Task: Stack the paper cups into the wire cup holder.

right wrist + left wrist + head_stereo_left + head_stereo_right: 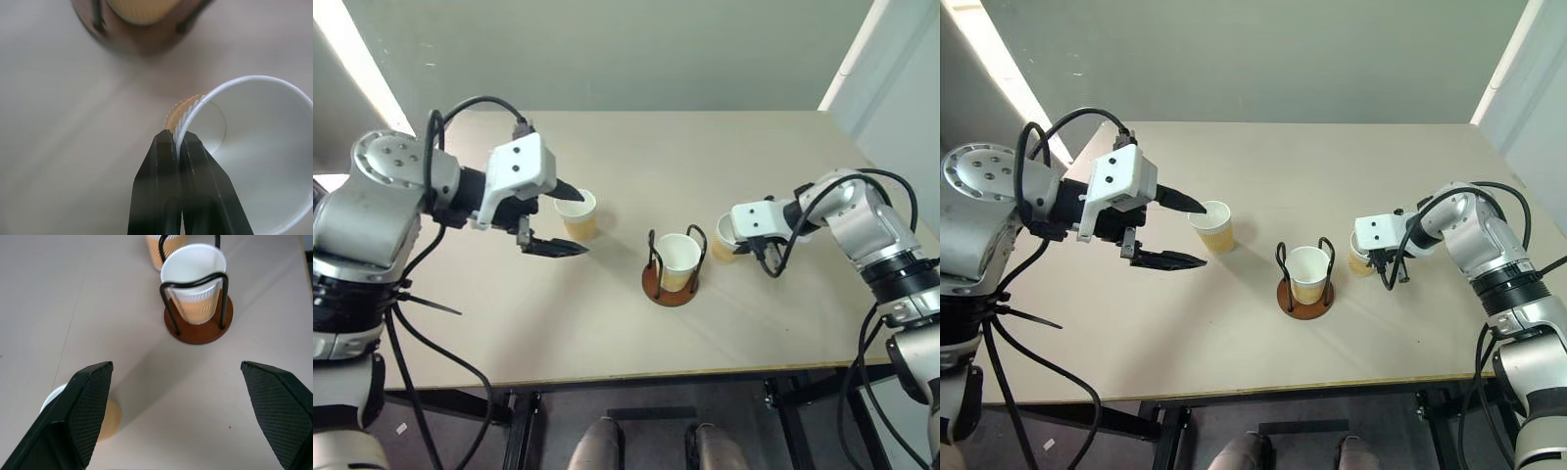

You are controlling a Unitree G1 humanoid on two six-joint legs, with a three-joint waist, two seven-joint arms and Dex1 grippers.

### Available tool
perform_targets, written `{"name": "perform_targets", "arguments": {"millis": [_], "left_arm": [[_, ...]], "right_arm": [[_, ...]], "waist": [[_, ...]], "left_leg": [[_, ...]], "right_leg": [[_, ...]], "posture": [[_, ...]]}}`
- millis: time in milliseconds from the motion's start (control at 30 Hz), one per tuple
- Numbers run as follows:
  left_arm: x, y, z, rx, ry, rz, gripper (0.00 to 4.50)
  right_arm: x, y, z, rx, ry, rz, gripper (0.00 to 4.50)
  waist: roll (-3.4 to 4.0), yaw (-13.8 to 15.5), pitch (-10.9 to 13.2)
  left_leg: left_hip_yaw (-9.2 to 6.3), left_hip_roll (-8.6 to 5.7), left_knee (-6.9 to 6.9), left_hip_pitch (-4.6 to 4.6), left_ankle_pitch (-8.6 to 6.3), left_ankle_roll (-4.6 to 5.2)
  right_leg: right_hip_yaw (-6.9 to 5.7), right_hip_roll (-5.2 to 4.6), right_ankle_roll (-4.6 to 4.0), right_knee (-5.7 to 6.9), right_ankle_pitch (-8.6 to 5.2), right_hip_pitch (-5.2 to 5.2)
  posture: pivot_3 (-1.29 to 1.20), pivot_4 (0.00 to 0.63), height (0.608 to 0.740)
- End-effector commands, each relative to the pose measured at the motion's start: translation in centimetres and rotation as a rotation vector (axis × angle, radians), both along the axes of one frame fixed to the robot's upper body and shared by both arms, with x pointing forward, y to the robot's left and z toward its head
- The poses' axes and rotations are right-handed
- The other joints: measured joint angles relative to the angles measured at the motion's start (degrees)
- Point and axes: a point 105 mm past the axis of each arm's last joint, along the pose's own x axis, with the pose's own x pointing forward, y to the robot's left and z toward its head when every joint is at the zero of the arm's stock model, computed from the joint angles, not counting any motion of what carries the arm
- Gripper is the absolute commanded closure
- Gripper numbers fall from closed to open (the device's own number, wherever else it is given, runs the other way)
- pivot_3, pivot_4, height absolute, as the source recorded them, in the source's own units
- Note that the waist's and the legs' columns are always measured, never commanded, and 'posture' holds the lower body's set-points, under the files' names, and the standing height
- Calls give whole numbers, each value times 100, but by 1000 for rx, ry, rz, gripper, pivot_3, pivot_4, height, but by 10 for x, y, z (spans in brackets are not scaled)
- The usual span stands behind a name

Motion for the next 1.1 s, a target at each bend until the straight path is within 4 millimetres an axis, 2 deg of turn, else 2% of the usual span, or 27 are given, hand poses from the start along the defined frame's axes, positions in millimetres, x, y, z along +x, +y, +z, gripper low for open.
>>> {"name": "perform_targets", "arguments": {"millis": [33, 133, 267, 367, 567, 967, 1100], "left_arm": [[-2, 11, 14, -7, -58, 31, 0], [-4, 12, 13, -14, -52, 27, 0], [-6, 4, 14, -46, -45, -9, 0], [-4, 1, 16, -64, -45, -15, 0], [3, -1, 15, -65, -53, -12, 0], [4, -4, 16, -66, -59, -16, 0], [5, -4, 16, -62, -63, -17, 0]], "right_arm": [[-14, 15, 70, 98, -127, 80, 4472], [-39, 40, 104, 116, -185, 211, 4472], [-55, 62, 117, 125, -215, 294, 4472], [-63, 75, 121, 132, -218, 341, 4472], [-62, 81, 102, 85, -189, 368, 4472], [-60, 77, 80, 17, -145, 381, 4472], [-65, 79, 74, 9, -122, 407, 4472]], "waist": [[2, -2, 1], [2, -16, 1], [-12, -20, -6], [-9, -18, -4], [-10, -19, -3], [-10, -19, -3], [-10, -19, -4]], "left_leg": [[0, 0, -5, -1, 6, -10], [0, 0, -29, -5, 23, -36], [-11, 8, -49, 5, 30, -57], [-12, 4, -42, 3, 30, -58], [-15, 5, -36, 10, 30, -56], [-16, 6, -37, 17, 32, -49], [-16, 6, -38, 17, 31, -49]], "right_leg": [[0, 0, -2, 0, -1, -3], [1, 0, -13, 4, -7, -24], [-14, 5, -72, 30, -43, -29], [-12, 4, -81, 40, -48, -31], [-12, 4, -82, 67, -49, -35], [-12, 4, -82, 84, -49, -37], [-12, 4, -83, 83, -49, -37]], "posture": [[0, 150, 740], [0, 150, 740], [0, 150, 740], [0, 150, 740], [0, 150, 740], [0, 150, 740], [0, 150, 740]]}}
